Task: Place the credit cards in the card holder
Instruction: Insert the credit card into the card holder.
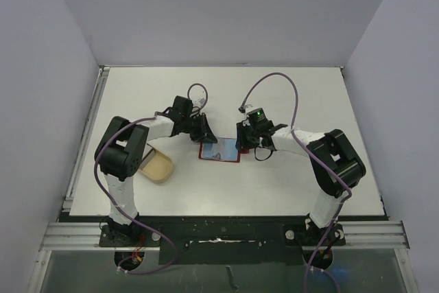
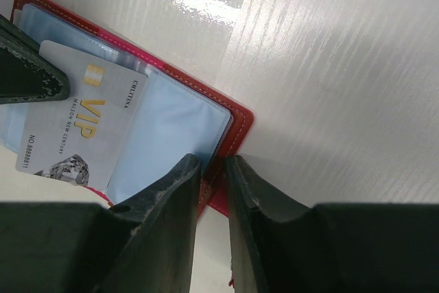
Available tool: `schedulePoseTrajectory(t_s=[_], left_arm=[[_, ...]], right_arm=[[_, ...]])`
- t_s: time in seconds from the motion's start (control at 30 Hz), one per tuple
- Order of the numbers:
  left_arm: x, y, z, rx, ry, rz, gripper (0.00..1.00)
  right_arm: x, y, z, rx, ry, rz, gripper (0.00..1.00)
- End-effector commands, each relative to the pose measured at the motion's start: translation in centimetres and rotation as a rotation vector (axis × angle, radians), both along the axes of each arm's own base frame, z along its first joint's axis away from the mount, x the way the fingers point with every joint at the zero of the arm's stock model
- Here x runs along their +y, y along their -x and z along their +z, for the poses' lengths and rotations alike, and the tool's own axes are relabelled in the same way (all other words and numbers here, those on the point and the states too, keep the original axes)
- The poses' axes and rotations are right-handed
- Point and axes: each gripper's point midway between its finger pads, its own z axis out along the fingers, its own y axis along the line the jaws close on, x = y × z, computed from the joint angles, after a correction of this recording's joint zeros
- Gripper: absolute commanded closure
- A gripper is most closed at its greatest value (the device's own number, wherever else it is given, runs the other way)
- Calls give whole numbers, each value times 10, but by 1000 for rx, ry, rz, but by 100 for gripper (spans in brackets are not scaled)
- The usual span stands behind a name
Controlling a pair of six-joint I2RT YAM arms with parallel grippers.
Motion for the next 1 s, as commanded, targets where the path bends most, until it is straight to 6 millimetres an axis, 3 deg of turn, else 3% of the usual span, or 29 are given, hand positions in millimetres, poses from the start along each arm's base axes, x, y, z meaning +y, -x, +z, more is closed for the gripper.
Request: schedulePoseTrajectory(t_s=[0.0,0.37,0.97], left_arm=[[-7,-13,0,-68,2,15,100],[-6,-14,-4,-96,-26,22,100],[-10,3,-8,-93,-32,25,100]], right_arm=[[2,0,4,-26,-5,-9,76],[3,0,5,-25,-11,-12,76],[3,0,7,-23,-19,-25,76]])
